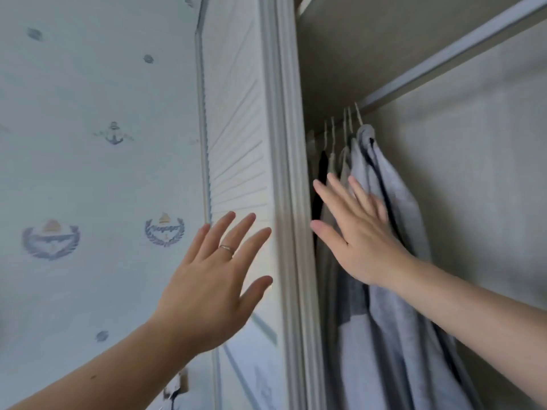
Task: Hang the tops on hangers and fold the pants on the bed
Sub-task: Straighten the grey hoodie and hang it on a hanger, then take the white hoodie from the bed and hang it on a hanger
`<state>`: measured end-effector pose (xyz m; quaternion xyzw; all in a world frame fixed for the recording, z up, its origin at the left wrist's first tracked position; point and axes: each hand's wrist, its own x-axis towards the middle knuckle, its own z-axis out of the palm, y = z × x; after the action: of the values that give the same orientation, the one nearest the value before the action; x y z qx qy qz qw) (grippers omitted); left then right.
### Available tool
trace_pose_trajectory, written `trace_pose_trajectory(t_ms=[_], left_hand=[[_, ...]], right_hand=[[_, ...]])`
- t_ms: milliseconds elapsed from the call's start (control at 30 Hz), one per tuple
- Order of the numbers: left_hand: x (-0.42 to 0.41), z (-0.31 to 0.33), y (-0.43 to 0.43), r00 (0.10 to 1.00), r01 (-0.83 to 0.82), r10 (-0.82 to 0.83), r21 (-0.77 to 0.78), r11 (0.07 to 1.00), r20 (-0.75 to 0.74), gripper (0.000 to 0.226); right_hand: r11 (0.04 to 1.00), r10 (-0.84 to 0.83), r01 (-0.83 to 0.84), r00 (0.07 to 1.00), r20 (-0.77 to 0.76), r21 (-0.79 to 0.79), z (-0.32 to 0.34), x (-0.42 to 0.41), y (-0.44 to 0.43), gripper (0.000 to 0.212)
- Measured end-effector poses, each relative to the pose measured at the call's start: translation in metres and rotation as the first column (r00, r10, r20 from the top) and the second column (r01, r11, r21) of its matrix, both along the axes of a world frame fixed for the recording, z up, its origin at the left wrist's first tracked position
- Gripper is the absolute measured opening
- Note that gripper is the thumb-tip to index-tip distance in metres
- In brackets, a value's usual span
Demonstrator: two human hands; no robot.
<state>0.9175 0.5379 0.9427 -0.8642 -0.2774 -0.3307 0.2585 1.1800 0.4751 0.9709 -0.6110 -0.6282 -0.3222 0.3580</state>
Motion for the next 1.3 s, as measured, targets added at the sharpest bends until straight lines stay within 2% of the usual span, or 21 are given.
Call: trace_pose_trajectory(t_ms=[133, 267, 467, 667, 833, 1033, 1167, 1300], left_hand=[[-0.104, -0.030, -0.021, 0.998, -0.060, 0.061, -0.061, 0.996, 0.014, 0.074], [-0.223, -0.077, -0.054, 0.993, -0.098, 0.108, -0.187, 0.977, 0.043, 0.072], [-0.394, -0.189, -0.121, 0.950, -0.254, 0.305, -0.412, 0.875, 0.062, 0.074], [-0.530, -0.275, -0.199, 0.807, -0.399, 0.581, -0.628, 0.668, 0.104, 0.075], [-0.604, -0.335, -0.245, 0.654, -0.473, 0.754, -0.746, 0.468, 0.059, 0.076], [-0.688, -0.405, -0.264, 0.445, -0.464, 0.895, -0.863, 0.200, -0.033, 0.076], [-0.745, -0.444, -0.250, 0.311, -0.450, 0.945, -0.891, 0.054, -0.099, 0.080], [-0.806, -0.476, -0.220, 0.191, -0.408, 0.968, -0.910, -0.074, -0.165, 0.070]], right_hand=[[0.993, 0.079, -0.076, 0.996, 0.032, -0.091, -0.037, -0.106, -0.020, 0.072], [0.951, 0.179, -0.179, 0.984, -0.023, -0.253, -0.096, -0.221, -0.047, 0.073], [0.833, 0.399, -0.343, 0.916, 0.041, -0.435, -0.170, -0.377, -0.074, 0.072], [0.642, 0.661, -0.516, 0.747, 0.068, -0.567, -0.237, -0.511, -0.077, 0.069], [0.438, 0.800, -0.608, 0.600, -0.022, -0.662, -0.297, -0.612, -0.065, 0.069], [0.214, 0.888, -0.632, 0.444, -0.122, -0.745, -0.366, -0.730, -0.027, 0.071], [0.075, 0.917, -0.636, 0.347, -0.198, -0.768, -0.406, -0.809, 0.019, 0.068], [-0.033, 0.922, -0.592, 0.293, -0.253, -0.806, -0.444, -0.887, 0.074, 0.066]])
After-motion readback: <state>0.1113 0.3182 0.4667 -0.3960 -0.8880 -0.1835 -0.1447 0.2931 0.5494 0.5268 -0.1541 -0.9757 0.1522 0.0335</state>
